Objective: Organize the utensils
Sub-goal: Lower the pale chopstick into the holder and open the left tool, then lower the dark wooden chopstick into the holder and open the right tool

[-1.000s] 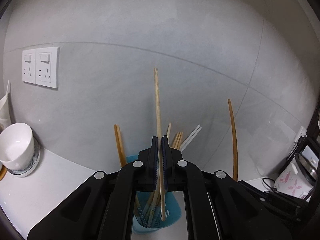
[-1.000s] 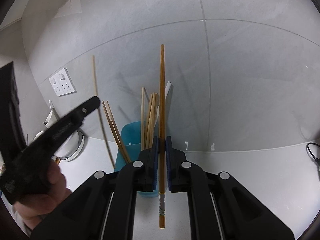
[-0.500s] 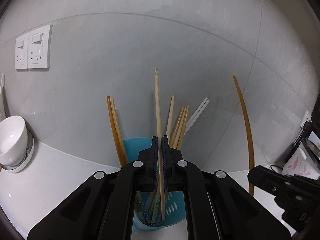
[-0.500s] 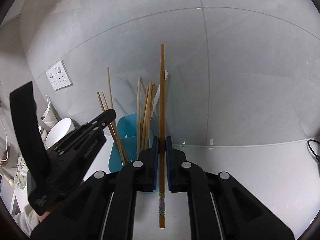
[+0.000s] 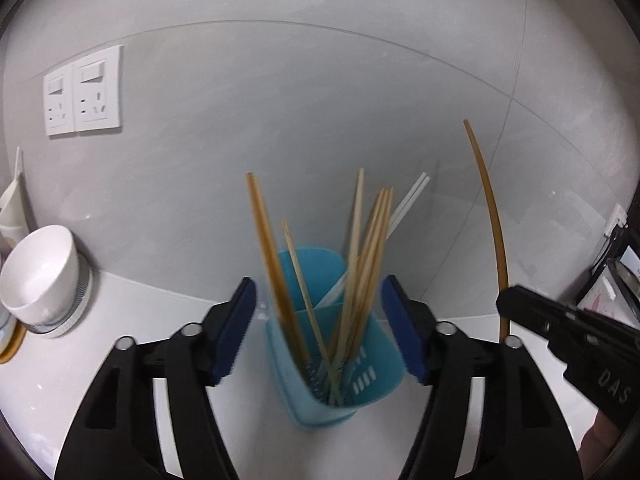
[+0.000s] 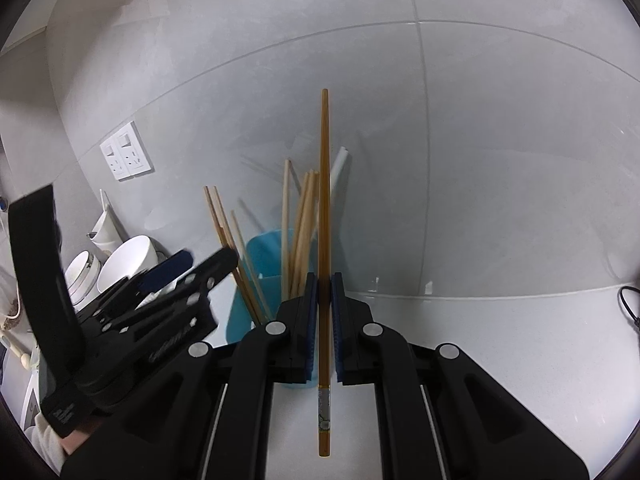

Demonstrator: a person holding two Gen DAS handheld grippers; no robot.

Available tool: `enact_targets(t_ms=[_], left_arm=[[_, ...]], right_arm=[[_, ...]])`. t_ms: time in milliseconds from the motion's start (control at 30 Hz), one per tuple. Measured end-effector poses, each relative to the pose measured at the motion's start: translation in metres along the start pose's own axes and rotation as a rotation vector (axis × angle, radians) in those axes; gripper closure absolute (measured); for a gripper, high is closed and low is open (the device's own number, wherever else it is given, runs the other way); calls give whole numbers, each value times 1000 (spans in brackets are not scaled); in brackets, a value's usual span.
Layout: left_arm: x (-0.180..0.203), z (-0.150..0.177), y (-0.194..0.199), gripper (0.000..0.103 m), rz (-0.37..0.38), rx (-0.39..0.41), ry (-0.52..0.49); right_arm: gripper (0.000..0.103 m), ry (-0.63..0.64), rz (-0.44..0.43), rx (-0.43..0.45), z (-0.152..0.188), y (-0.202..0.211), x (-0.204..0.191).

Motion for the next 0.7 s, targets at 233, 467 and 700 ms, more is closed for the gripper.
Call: enact_targets(t_ms=[233,467,700], left_arm=[[-29,6,18,14,-57,-53,3],[-48,13,26,6,-76,-86,11],[-62,16,28,6,-83,-105,11]], right_arm=[[97,-5,-70,37,-10,-9,-18],[97,-20,-126,86,-19,-21,-31],[97,-34,-135,140,-24,-32,-36]])
Point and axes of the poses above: each gripper's, at about its wrist camera, not at the fingertips, and y roughly against the way its jaws point, x to its right, z to its underside, the point moved 10 cm from there along -y, roughly the way its jaws point, and after that the axes turned 14 degrees about x, right-handed, at the moved point
